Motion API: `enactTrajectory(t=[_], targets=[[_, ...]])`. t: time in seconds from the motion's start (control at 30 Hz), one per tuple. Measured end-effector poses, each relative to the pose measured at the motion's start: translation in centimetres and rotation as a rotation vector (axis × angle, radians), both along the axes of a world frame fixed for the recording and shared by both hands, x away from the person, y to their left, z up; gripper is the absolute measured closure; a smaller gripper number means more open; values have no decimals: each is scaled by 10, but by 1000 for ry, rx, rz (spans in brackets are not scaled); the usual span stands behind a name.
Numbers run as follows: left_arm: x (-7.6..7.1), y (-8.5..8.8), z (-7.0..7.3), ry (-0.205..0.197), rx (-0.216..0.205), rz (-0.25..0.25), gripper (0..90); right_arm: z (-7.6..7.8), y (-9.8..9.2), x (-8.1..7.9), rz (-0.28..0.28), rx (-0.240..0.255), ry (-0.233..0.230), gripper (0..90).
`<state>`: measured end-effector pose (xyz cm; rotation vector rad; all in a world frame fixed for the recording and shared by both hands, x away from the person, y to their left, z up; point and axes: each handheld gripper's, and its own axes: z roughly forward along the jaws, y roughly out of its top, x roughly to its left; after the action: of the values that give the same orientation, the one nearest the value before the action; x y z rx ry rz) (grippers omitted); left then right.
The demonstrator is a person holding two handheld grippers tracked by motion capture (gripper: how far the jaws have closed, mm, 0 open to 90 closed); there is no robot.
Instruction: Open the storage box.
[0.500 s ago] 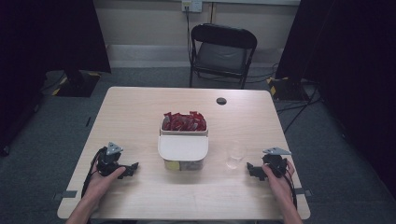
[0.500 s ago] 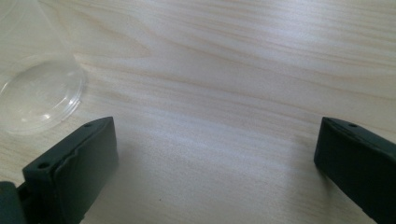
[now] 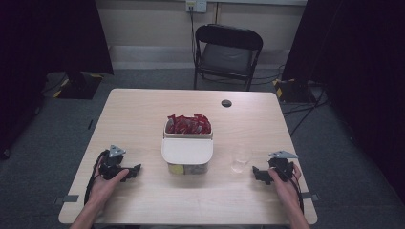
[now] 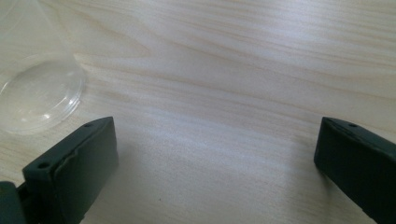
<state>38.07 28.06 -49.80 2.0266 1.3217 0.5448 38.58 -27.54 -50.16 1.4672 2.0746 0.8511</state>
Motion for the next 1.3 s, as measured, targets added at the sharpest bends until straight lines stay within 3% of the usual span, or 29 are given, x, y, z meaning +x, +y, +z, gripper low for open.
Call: enactTrajectory(t=[0.13, 0.27, 0.5, 0.97, 1.3], targets=[[-1, 2, 2, 7, -24, 6, 159, 0, 0, 0, 0, 0, 0, 0], [-4, 1, 6, -5, -46, -24, 159, 0, 0, 0, -2, 0, 0, 0], [-9, -7, 16, -11, -127, -80, 168, 0, 0, 0, -2, 0, 0, 0], [-16, -33, 36, -55, -170, -216, 171, 0, 0, 0, -2, 1, 0, 0], [-19, -46, 45, -72, -191, -273, 170, 0, 0, 0, -2, 0, 0, 0]])
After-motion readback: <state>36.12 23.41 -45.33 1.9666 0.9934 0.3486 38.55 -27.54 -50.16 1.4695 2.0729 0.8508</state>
